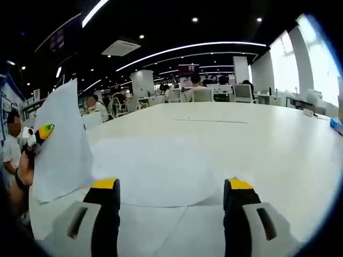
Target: Organize the stack of printing papers by aligning and flattening the scattered papers on the table
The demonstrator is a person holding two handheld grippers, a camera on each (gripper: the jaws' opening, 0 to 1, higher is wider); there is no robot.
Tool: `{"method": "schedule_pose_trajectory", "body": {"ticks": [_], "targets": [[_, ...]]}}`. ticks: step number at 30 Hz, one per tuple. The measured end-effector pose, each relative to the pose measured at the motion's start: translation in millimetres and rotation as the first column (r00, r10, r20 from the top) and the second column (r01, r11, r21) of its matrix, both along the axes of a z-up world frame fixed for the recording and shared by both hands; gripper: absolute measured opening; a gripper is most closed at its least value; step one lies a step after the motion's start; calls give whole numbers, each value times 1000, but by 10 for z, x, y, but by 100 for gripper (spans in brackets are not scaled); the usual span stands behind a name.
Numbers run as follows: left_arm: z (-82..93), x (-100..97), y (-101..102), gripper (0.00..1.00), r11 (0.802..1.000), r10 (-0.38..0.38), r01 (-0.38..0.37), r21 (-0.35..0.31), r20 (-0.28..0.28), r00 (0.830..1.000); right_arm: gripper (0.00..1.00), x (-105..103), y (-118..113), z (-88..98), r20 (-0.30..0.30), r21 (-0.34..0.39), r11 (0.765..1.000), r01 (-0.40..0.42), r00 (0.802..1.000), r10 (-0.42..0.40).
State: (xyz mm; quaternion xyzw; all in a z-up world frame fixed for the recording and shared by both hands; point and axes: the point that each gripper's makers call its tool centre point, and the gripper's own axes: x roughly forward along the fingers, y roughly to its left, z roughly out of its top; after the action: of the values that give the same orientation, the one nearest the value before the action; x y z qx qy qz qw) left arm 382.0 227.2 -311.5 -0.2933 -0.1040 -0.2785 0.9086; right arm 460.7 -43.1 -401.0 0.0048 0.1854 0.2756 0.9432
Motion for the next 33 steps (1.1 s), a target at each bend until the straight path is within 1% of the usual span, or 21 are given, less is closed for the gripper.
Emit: {"method": "schedule_pose_trajectory", "body": {"ticks": [15, 19, 27, 33], "targets": [[3, -1, 2, 6, 1000, 0, 0, 2, -1, 1000, 69, -11, 12, -48, -14, -20, 1000, 1, 1000, -2], [6, 2, 4, 6, 1000, 0, 0, 2, -1, 1000, 67, -16, 14, -34, -8, -15, 1000, 6, 1000, -6], [5, 11, 14, 6, 1000, 0, 0, 2, -1, 1000, 64, -29, 16, -57, -17, -23, 1000, 8, 1000, -8], [10, 5, 8, 6, 1000, -1, 1, 1, 1, 1000, 62, -37, 13, -52, -9, -25, 1000, 11, 1000, -12]]}}
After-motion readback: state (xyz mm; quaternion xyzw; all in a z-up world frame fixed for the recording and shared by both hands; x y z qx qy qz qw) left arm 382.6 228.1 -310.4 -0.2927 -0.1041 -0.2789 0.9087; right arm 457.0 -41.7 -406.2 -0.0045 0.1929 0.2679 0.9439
